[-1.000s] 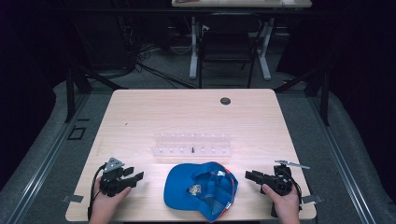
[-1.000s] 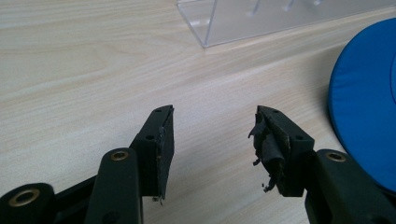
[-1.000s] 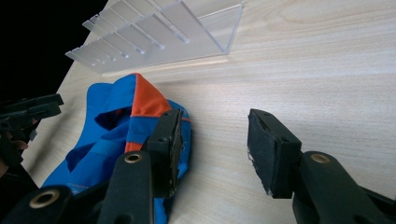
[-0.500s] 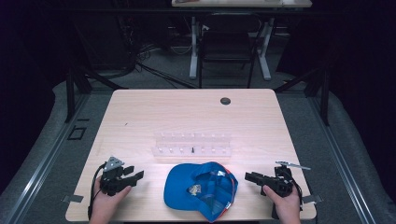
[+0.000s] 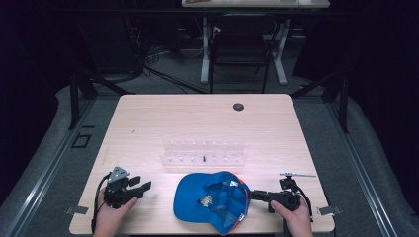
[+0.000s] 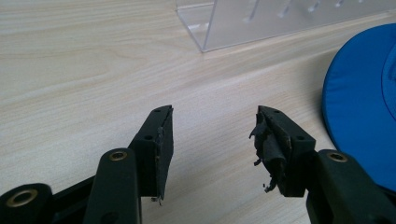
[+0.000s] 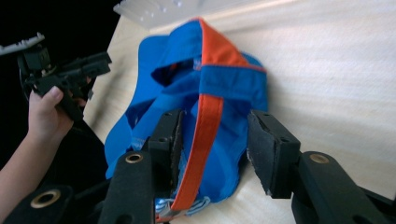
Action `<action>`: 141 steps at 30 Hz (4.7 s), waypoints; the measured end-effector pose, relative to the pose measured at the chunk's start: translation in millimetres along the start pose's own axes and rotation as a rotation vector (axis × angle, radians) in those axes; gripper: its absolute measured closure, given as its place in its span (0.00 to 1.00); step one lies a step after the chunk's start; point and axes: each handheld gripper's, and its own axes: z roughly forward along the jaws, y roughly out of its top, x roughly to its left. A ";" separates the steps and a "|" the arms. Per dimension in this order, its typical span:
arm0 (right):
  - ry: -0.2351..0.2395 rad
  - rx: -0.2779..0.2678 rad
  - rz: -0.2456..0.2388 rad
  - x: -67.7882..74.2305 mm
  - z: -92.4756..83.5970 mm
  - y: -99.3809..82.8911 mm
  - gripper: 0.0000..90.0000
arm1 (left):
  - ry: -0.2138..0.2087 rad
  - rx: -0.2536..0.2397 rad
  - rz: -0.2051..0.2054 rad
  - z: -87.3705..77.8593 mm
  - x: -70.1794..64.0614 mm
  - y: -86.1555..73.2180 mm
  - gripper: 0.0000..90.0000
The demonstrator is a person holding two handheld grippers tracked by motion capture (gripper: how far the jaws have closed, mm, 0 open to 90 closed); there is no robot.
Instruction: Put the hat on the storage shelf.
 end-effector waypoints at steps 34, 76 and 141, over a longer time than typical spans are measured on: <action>0.121 0.110 0.067 2.8 14.4 -4.3 0.81 | 0.001 0.009 0.015 1.1 -2.9 -0.4 0.53; -0.032 0.163 0.103 19.4 -10.7 29.4 0.87 | -0.003 0.023 0.030 5.8 -1.9 -0.5 0.53; -0.444 0.337 -0.103 176.5 -61.3 137.4 0.87 | -0.019 0.037 0.068 4.2 -16.7 -0.3 0.53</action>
